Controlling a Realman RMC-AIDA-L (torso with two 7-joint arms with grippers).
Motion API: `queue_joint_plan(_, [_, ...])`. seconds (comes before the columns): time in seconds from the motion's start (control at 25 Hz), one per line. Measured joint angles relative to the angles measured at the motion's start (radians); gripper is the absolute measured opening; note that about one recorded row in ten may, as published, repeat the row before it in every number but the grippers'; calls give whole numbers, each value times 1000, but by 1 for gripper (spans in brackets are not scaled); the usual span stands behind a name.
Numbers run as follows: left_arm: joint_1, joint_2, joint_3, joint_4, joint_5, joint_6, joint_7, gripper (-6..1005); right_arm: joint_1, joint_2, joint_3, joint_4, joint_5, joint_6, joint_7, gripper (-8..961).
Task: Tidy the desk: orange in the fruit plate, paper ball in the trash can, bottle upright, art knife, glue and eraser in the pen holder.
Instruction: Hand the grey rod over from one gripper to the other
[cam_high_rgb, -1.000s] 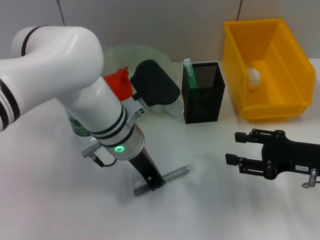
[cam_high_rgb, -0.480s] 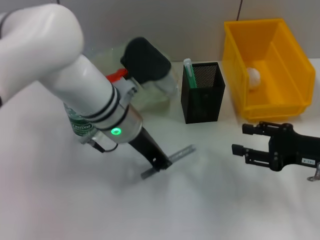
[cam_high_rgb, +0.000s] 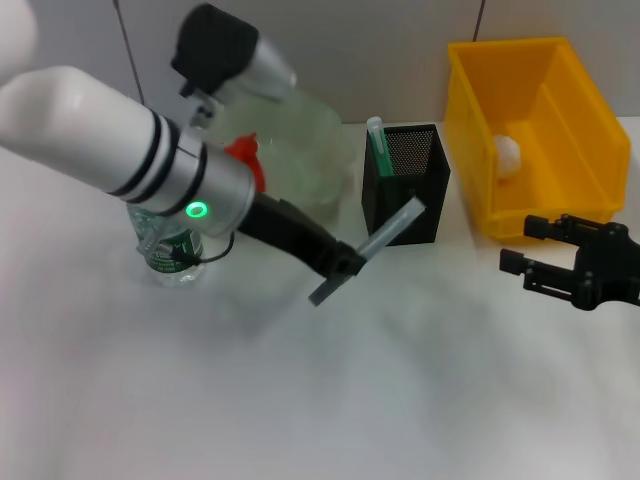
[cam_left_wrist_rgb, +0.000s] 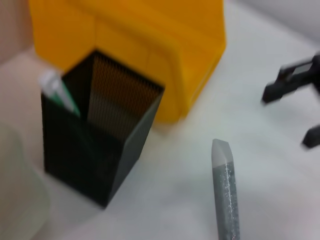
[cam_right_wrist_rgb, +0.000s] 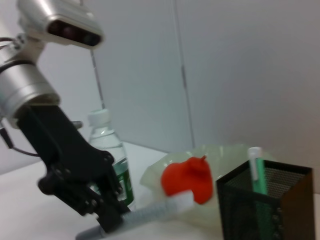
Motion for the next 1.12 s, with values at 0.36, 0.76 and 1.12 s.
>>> queue_joint_plan(0.36, [80,-3,-71,-65,-397,-61,326,133,0,-1,15,4,1,9,13,667])
queue_joint_plan(0.76, [68,-11,32,-297,-903,-253,766,127,8,6,15,1,1,10,16,666])
queue_joint_plan(1.12, [64,-11,318,-433,-1483,-421,1223,128,10,8,15,3,2,11,16,666])
